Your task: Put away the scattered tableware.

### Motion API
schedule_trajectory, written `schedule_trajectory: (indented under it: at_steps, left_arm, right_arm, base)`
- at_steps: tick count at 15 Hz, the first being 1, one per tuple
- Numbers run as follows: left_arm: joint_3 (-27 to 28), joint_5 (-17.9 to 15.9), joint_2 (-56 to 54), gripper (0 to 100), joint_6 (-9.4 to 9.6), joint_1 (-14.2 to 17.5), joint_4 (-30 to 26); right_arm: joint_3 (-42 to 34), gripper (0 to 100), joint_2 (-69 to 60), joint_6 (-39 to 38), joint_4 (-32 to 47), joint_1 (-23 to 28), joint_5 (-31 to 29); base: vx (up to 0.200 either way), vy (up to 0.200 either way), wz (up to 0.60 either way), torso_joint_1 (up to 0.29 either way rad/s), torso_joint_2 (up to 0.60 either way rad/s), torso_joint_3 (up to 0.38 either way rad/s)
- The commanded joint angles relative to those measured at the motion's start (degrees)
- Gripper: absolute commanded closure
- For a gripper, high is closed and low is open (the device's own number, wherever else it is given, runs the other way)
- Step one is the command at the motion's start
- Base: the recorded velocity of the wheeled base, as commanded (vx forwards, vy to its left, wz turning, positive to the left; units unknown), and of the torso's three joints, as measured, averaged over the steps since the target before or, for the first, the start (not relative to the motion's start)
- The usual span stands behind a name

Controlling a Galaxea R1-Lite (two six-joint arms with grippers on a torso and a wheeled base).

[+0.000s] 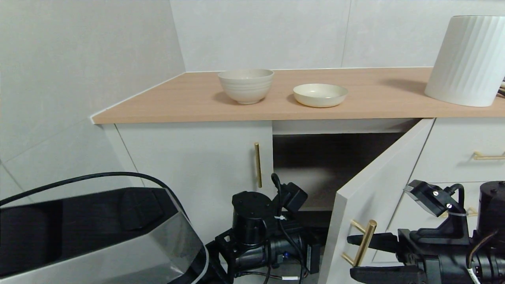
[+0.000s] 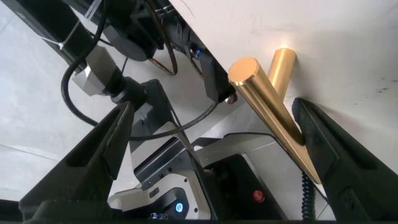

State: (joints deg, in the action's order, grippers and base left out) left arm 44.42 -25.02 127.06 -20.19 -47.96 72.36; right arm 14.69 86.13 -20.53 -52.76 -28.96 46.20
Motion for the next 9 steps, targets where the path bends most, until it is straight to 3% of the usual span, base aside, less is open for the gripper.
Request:
schedule_trajectory:
  at_steps: [1,7,9]
  left_arm:
    - [0.4,0.0,-0.6,100,-0.12,-0.1,-0.2]
    - [0.8,0.8,-0.7,100,-0.12,0.0,-0.3]
    - [0.8,2.3,-1.0,100,-0.20,0.0,-0.3]
  right_arm:
    - [0.3,0,-0.1,0.1,-0.1,2.2,-0.8]
    - [-0.8,0,-5.3,1.0,0.1,12.2,-5.5]
    - [-4.5,0,-7.4,9.6,0.4,14.0,-8.1]
  base:
    - [0.000,0.000,0.00,0.000,0.00,0.000]
    - [0.000,0.000,0.00,0.000,0.00,0.000]
    - [0.000,0.000,0.00,0.000,0.00,0.000]
